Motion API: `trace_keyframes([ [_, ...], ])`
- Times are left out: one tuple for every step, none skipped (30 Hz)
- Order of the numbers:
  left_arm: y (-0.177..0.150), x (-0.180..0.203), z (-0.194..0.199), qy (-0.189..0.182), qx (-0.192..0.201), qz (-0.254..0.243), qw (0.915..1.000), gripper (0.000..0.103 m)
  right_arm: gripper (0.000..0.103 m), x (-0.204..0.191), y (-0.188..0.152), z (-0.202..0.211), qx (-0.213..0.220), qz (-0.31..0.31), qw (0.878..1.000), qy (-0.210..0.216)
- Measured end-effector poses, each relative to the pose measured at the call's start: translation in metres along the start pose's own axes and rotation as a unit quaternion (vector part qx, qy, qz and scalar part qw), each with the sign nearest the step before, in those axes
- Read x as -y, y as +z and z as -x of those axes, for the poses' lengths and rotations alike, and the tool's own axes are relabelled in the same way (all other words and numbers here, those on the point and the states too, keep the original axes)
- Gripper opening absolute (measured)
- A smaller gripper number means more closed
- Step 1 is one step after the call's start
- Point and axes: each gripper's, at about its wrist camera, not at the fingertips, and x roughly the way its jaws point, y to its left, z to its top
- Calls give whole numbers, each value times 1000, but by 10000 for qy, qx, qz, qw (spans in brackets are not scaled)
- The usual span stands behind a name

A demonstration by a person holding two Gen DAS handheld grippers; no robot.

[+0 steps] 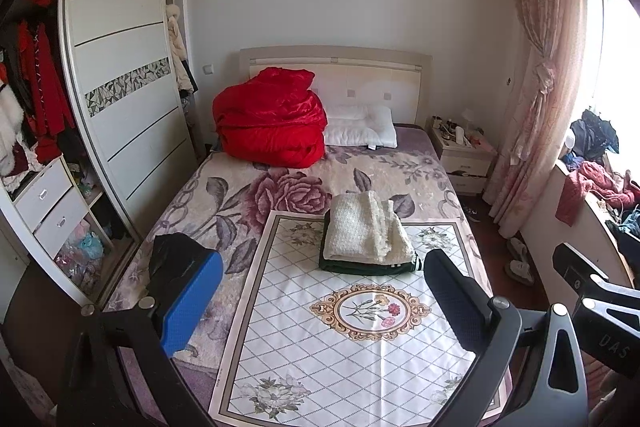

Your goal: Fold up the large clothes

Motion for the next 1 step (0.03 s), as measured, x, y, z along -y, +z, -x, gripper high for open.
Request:
trace_keyframes([
  [0, 0, 1, -11, -8, 1, 10000, 103, 103, 0, 0, 0, 3, 0, 10000, 2],
])
